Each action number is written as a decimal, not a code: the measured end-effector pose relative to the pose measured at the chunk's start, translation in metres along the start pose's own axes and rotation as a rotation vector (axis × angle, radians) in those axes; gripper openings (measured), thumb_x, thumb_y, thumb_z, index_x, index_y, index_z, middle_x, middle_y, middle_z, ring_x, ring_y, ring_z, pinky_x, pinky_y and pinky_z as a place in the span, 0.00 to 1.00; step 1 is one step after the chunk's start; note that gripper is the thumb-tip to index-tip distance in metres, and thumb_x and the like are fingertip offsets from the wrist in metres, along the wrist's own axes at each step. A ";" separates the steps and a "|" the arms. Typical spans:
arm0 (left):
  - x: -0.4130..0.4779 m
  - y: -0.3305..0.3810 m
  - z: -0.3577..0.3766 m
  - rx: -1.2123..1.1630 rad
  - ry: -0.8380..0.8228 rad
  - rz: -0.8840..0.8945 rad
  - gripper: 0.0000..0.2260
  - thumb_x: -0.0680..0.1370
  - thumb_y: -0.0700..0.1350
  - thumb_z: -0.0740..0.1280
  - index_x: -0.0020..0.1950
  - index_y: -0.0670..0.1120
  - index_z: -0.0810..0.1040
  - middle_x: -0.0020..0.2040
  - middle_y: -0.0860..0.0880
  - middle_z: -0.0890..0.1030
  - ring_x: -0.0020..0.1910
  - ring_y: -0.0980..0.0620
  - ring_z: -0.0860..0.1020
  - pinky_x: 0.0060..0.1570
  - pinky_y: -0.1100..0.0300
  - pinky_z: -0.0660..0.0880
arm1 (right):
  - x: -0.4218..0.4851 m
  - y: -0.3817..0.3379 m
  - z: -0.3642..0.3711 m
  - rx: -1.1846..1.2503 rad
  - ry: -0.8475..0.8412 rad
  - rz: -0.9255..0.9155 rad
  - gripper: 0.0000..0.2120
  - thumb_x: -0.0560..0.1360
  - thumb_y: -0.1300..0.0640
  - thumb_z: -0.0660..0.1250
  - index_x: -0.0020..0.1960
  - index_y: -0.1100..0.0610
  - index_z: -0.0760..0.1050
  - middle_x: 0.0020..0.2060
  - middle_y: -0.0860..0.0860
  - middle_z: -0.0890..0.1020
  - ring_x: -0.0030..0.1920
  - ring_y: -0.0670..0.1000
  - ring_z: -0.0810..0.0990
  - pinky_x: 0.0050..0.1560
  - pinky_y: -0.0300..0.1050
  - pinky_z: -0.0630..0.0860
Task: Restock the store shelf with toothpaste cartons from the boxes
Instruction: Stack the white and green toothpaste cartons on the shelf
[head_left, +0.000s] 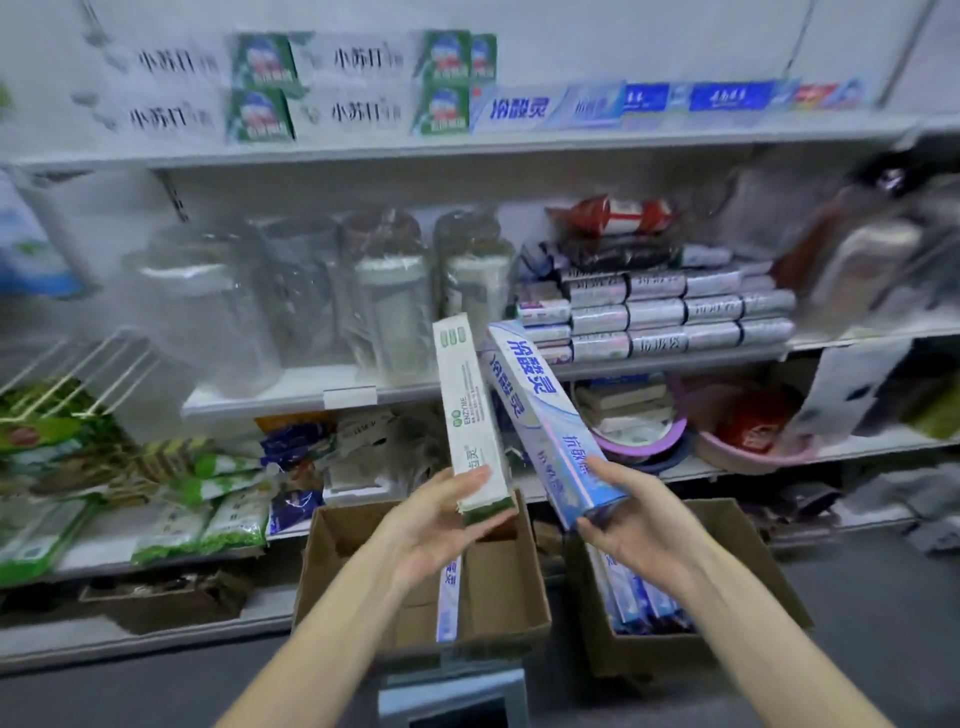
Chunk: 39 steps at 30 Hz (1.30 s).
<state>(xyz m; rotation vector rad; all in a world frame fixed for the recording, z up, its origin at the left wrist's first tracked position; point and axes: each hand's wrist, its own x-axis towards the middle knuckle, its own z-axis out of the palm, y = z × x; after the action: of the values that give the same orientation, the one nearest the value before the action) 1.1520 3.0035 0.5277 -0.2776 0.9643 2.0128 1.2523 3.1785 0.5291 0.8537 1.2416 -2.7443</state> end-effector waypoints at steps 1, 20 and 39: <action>-0.004 0.004 0.012 -0.009 -0.031 0.019 0.17 0.66 0.30 0.68 0.55 0.36 0.76 0.54 0.35 0.81 0.57 0.36 0.77 0.43 0.39 0.78 | -0.007 -0.010 0.005 0.026 -0.009 -0.016 0.22 0.54 0.56 0.80 0.47 0.59 0.81 0.42 0.58 0.84 0.38 0.53 0.77 0.28 0.39 0.77; 0.027 0.118 0.168 0.213 -0.366 0.332 0.28 0.66 0.34 0.71 0.66 0.40 0.72 0.56 0.39 0.82 0.52 0.41 0.82 0.46 0.46 0.81 | -0.002 -0.177 0.092 -0.393 -0.062 -0.504 0.28 0.63 0.58 0.77 0.61 0.53 0.74 0.48 0.55 0.84 0.39 0.51 0.82 0.34 0.46 0.78; 0.077 0.305 0.279 0.217 -0.284 0.684 0.11 0.70 0.34 0.68 0.52 0.40 0.75 0.55 0.40 0.80 0.57 0.41 0.79 0.51 0.45 0.79 | 0.107 -0.426 0.093 -0.589 0.157 -0.946 0.10 0.71 0.56 0.73 0.51 0.58 0.77 0.39 0.53 0.79 0.34 0.48 0.76 0.25 0.39 0.71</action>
<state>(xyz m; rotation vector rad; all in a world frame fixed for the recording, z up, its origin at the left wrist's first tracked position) 0.9093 3.1513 0.8380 0.5142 1.1800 2.4269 1.0210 3.4279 0.8222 0.4763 2.8724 -2.5033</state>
